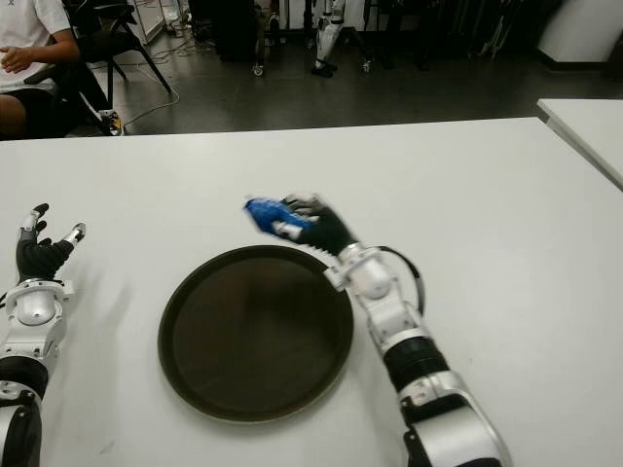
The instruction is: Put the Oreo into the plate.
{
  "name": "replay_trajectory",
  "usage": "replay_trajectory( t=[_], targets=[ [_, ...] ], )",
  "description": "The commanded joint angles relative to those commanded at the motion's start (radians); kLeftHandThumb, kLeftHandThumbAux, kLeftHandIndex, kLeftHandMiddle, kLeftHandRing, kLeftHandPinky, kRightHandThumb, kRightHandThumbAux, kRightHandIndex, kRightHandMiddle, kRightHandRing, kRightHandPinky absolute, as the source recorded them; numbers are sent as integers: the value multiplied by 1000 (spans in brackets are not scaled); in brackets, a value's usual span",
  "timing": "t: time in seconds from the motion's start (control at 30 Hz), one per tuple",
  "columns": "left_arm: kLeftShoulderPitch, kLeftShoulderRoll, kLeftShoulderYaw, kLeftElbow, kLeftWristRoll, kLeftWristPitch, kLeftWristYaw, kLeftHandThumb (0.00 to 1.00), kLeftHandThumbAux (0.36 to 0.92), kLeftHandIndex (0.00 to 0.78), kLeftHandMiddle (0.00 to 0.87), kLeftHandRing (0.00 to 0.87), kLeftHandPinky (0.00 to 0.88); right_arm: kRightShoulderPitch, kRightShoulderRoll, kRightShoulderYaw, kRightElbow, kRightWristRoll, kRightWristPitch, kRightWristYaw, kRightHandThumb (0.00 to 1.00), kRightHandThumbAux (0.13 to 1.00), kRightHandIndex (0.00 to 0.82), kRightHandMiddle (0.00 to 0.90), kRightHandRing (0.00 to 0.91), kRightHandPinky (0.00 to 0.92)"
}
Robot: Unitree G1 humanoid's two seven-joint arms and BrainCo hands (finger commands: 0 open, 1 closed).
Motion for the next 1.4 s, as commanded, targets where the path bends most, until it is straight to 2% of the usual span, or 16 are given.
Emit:
replay_trajectory(
  t=[0.4, 0.57, 0.97, 1.13, 1.4],
  targets=[
    [-5, 5, -4, 11, 8, 1, 2, 0, 738, 0, 0, 0, 0, -7, -2, 53, -12, -16, 26, 90, 710, 715, 441, 841, 844, 836],
    [-3, 2, -1, 8, 6, 1, 6, 0, 712, 0, 0, 0, 0, 1, -1, 55, -27, -13, 38, 103, 710, 714, 441, 831, 833, 818],
    [-3, -5, 10, 5, -11, -7, -5, 0, 726, 0, 0, 0, 0, -7, -14, 57, -35, -34, 64, 95, 710, 714, 441, 832, 835, 826],
    [2, -4, -4, -2, 0, -5, 9, 0, 721, 0, 0, 0, 0, -9, -15, 50, -20, -30, 59, 97, 710, 714, 441, 834, 836, 822],
    [6, -7, -15, -11, 12, 3, 33, 0, 688, 0, 0, 0, 0, -13, -22, 50, -11, -33, 50, 97, 711, 713, 442, 835, 837, 830]
  ],
)
